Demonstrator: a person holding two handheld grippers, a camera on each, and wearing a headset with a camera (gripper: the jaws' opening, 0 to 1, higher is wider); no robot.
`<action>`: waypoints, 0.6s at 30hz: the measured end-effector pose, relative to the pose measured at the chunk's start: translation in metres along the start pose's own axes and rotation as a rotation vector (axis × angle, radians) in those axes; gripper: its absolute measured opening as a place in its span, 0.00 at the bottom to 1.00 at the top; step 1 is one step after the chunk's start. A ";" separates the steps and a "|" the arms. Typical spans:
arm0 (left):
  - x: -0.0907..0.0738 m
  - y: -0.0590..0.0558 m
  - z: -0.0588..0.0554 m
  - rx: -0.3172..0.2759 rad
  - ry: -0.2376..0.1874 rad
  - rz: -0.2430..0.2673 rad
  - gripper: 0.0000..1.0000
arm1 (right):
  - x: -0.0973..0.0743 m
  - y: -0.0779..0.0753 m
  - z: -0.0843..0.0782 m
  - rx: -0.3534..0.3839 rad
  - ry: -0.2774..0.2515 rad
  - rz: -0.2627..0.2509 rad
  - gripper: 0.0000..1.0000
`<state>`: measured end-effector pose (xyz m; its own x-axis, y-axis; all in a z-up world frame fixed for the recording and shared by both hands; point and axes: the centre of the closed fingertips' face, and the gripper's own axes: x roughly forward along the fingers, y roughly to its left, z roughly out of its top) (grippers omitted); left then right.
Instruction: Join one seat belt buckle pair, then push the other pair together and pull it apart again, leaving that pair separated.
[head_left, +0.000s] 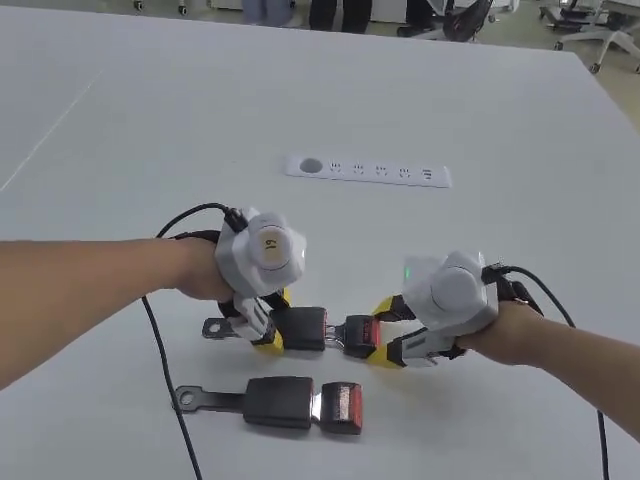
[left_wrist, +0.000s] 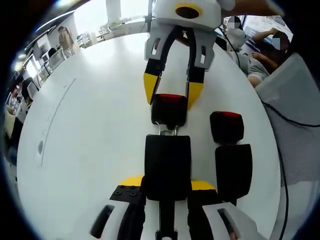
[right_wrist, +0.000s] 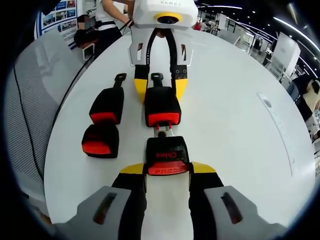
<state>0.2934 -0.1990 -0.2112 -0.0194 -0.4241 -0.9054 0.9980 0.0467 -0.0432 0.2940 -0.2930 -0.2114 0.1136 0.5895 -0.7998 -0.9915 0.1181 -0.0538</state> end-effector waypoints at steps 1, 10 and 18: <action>0.000 0.000 0.000 0.002 0.000 0.000 0.32 | 0.000 0.000 0.000 -0.003 0.001 0.002 0.30; 0.000 -0.001 0.001 0.021 0.007 -0.006 0.32 | 0.000 0.000 0.001 -0.018 0.005 0.009 0.30; 0.001 0.001 0.000 0.023 0.006 -0.006 0.32 | 0.001 0.000 0.001 -0.016 0.018 0.006 0.30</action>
<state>0.2940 -0.1988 -0.2120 -0.0256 -0.4188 -0.9077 0.9990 0.0233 -0.0390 0.2939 -0.2911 -0.2117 0.1064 0.5756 -0.8108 -0.9931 0.1017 -0.0581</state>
